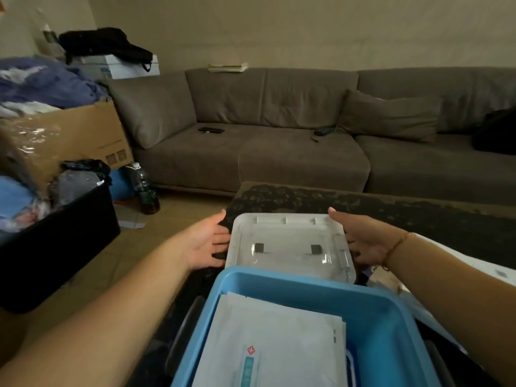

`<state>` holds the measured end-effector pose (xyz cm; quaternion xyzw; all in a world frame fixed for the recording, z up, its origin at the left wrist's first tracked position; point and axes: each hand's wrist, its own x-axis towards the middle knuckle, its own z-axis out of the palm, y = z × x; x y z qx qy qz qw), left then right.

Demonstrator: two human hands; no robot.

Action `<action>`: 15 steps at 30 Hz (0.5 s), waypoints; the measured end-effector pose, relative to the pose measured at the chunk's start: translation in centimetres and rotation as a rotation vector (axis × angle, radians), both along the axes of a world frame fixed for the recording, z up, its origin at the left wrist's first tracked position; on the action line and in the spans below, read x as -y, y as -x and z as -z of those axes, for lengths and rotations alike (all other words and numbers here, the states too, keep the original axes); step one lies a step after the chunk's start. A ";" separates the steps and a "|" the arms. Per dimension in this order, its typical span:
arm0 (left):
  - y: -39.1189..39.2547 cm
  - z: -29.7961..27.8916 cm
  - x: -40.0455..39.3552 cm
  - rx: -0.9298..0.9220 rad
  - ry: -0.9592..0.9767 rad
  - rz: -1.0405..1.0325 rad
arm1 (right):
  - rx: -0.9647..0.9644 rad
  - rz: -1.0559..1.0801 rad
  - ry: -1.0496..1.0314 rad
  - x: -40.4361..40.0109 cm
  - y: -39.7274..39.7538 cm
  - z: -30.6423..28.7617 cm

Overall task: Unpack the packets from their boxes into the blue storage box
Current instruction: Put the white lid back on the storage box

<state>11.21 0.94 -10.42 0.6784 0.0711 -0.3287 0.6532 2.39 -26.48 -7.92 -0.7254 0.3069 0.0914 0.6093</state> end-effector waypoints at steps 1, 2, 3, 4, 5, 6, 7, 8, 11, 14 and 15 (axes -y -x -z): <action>0.4 -0.7 -0.1 0.050 -0.026 0.013 | 0.028 0.003 0.049 0.0 0.5 -0.7; 1.1 -1.6 -0.2 0.108 -0.050 0.019 | 0.051 0.006 0.109 0.0 1.1 -1.4; 1.9 -2.6 -0.3 0.168 -0.052 0.009 | 0.075 0.007 0.174 -0.2 2.0 -2.4; 2.8 -3.7 -0.4 0.224 -0.029 -0.010 | 0.109 0.011 0.228 -0.5 3.2 -3.4; 3.9 -4.8 -0.6 0.273 0.017 -0.033 | 0.152 0.012 0.265 -0.7 4.3 -4.3; 5.1 -5.9 -0.8 0.316 0.077 -0.058 | 0.197 0.005 0.288 -0.7 5.6 -5.0; 6.3 -7.0 -1.0 0.354 0.134 -0.078 | 0.248 0.000 0.292 -0.7 7.0 -5.8; 7.7 -7.9 -1.3 0.392 0.166 -0.089 | 0.302 0.004 0.283 -0.7 8.3 -6.3; 11.8 -9.5 -2.0 0.541 0.150 -0.103 | 0.480 0.055 0.250 -1.1 12.5 -7.1; 16.0 -9.2 -2.4 0.669 0.124 -0.126 | 0.585 0.077 0.204 -1.8 16.8 -6.3; 17.2 -8.6 -2.6 0.705 0.114 -0.152 | 0.612 0.061 0.188 -2.1 18.2 -5.6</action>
